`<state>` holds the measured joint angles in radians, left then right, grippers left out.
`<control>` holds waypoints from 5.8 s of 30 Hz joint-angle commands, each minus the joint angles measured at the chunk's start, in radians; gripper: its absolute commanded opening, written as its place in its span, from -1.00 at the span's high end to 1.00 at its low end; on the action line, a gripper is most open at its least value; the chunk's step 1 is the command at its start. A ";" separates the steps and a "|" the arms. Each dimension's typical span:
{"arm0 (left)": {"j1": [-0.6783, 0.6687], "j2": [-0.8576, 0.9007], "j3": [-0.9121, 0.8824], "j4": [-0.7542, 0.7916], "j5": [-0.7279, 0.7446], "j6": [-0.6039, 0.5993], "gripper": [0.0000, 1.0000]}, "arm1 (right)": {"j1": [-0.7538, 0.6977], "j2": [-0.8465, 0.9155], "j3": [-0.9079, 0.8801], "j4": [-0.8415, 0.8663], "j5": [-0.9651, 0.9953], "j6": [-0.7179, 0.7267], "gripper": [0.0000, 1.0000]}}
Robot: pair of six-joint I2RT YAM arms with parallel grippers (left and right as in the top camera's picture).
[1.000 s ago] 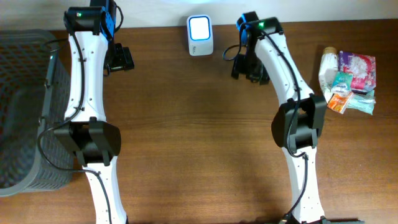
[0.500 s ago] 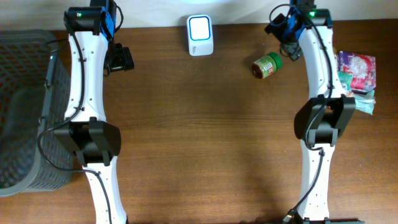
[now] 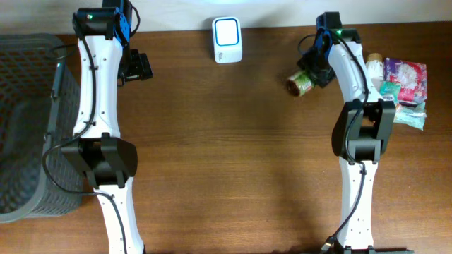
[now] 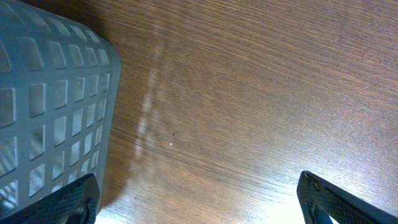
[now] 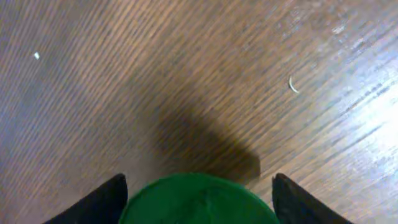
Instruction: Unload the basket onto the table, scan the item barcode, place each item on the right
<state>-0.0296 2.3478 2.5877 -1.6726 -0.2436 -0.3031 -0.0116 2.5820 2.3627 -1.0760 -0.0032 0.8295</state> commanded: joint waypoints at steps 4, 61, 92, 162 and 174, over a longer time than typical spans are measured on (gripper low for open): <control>0.000 -0.001 -0.004 -0.001 -0.004 0.008 -0.99 | 0.005 0.003 0.191 -0.165 -0.012 -0.230 -0.04; 0.000 -0.001 -0.004 -0.001 -0.004 0.008 -0.98 | 0.195 0.009 0.127 -0.146 -0.053 -0.975 -0.46; 0.000 -0.001 -0.004 -0.001 -0.004 0.008 -0.98 | 0.443 0.013 0.309 0.640 0.078 -0.611 0.10; 0.000 -0.001 -0.004 -0.001 -0.004 0.008 -0.98 | 0.284 -1.798 -1.132 -0.121 -0.087 -0.644 -0.97; 0.000 -0.001 -0.004 -0.001 -0.004 0.008 -0.98 | 0.081 -2.509 -2.198 0.895 -0.144 -0.774 -0.97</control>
<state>-0.0296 2.3482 2.5858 -1.6718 -0.2436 -0.3031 0.0780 0.1276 0.2256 -0.2367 -0.1375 0.0666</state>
